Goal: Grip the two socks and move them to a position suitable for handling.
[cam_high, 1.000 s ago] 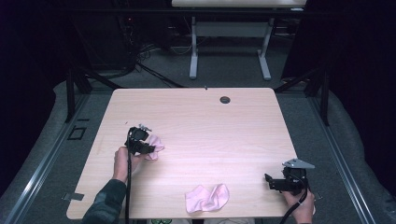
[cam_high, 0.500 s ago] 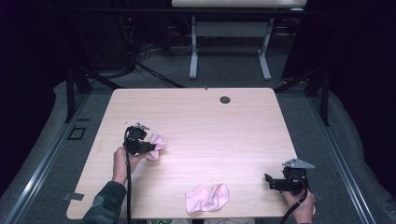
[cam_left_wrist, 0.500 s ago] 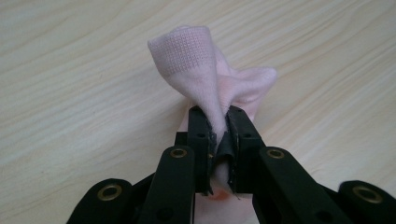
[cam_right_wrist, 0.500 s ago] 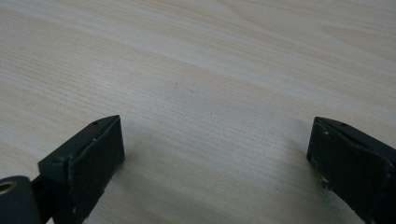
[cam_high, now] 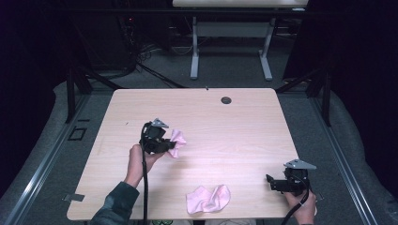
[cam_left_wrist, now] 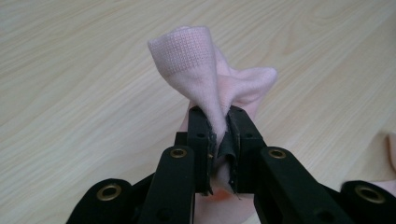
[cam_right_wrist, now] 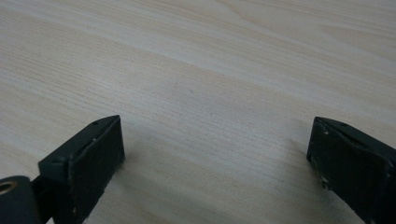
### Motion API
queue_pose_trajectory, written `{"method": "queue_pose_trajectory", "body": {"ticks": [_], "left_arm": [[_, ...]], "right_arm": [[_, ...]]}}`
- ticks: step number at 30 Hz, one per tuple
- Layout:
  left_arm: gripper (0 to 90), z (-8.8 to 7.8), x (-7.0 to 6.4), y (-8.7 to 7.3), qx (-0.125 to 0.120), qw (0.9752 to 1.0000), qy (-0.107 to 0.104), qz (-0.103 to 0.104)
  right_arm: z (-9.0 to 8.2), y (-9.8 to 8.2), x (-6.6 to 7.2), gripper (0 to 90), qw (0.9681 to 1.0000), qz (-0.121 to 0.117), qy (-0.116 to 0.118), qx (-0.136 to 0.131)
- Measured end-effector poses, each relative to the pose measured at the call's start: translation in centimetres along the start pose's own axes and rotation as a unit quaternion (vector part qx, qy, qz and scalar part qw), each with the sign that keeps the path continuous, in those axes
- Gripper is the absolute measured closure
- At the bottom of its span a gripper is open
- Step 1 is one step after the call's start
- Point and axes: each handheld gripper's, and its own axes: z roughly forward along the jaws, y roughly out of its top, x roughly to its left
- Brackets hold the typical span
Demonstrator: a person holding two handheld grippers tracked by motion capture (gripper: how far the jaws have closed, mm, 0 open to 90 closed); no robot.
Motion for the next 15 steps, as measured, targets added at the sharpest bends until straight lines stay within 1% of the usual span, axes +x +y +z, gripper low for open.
{"method": "queue_pose_trajectory", "body": {"ticks": [3, 6, 8, 12, 14, 15], "left_arm": [[80.6, 1.0, -1.1, 0.5, 0.009, 0.9999, -0.012, 0.008], [80.5, 2.3, -2.2, 0.8, 0.016, 0.9994, -0.026, 0.014], [80.4, 3.3, -2.9, 0.9, 0.025, 0.9990, -0.033, 0.019], [80.1, 5.4, -4.1, 1.2, 0.047, 0.9973, -0.049, 0.028], [79.8, 6.4, -4.7, 1.2, 0.057, 0.9965, -0.054, 0.030], [79.7, 7.0, -5.1, 1.2, 0.064, 0.9959, -0.055, 0.035]], "right_arm": [[0.0, 0.0, 0.0, 3.0, 1.0000, 0.000, 0.000, 0.000], [0.0, 0.0, 0.0, 3.1, 1.0000, 0.000, 0.000, 0.000], [0.0, 0.0, 0.0, 3.1, 1.0000, 0.001, 0.000, -0.001], [0.0, 0.0, 0.0, 3.1, 1.0000, 0.000, 0.000, 0.000], [0.0, 0.0, 0.0, 3.1, 1.0000, 0.001, -0.001, -0.001], [0.0, 0.0, 0.0, 3.1, 1.0000, 0.000, 0.000, 0.000]]}}
